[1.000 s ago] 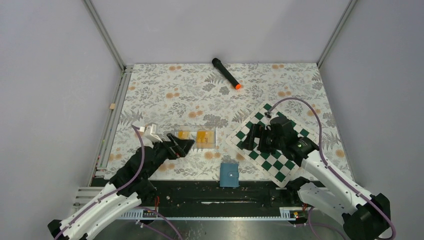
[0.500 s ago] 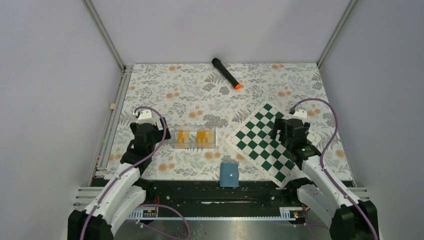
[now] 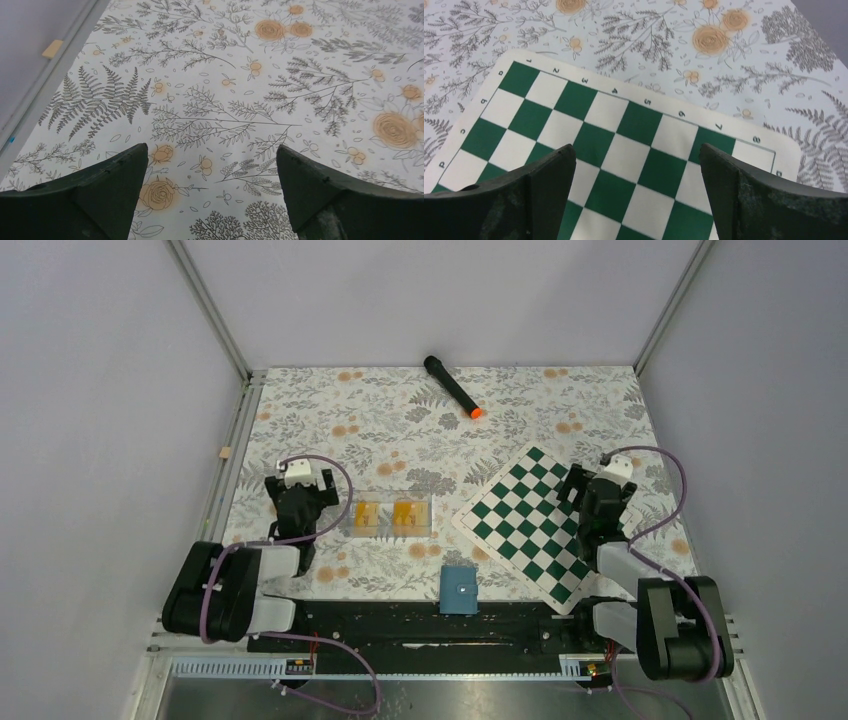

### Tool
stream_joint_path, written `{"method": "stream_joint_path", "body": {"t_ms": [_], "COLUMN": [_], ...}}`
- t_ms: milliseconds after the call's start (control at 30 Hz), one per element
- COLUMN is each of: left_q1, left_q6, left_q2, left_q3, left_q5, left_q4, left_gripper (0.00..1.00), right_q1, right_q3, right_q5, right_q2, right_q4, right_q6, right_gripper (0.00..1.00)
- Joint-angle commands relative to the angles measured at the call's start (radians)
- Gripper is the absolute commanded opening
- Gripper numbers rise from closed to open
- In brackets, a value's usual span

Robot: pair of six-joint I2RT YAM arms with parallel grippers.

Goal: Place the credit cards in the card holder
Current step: Reset both arms

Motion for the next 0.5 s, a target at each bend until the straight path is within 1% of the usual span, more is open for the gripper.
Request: {"method": "stream_joint_path", "body": {"t_ms": [0,33,67,100,167,233,333,467], "left_q1": [0.036,0.042,0.046,0.049,0.05,0.05,0.052,0.05], "left_q6": [0.035,0.038,0.033,0.022,0.019,0.019,0.017,0.018], "left_q2": [0.06,0.082,0.077,0.071,0.079,0.075,0.078,0.079], "left_q3": [0.014,0.021,0.026,0.04,0.038,0.035,0.046,0.037], "left_q5": [0.124,0.152,0.15,0.133,0.113,0.108,0.115,0.107], "left_q4": [0.247,0.269,0.259,0.215,0.236,0.23,0.217,0.235], "left_gripper": [0.99,0.99,0.99,0.99,0.99,0.99,0.99,0.99], "right_q1": [-0.018,-0.019,-0.019,-0.019,-0.018,-0.018,-0.019,-0.018], "right_q3": [0.108,0.093,0.075,0.069,0.041,0.053,0.047,0.048], "right_q5": [-0.115,-0.12,-0.154,-0.182,-0.19,-0.187,-0.189,-0.189], "right_q2": [0.118,0.178,0.211,0.203,0.233,0.219,0.23,0.228], "right_q4": [0.159,0.271,0.317,0.299,0.396,0.345,0.378,0.367], "right_q6": [-0.087,-0.087,-0.097,-0.114,-0.113,-0.117,-0.116,-0.117], "right_gripper": [1.0,0.99,1.0,1.0,1.0,0.99,0.99,0.99]}}
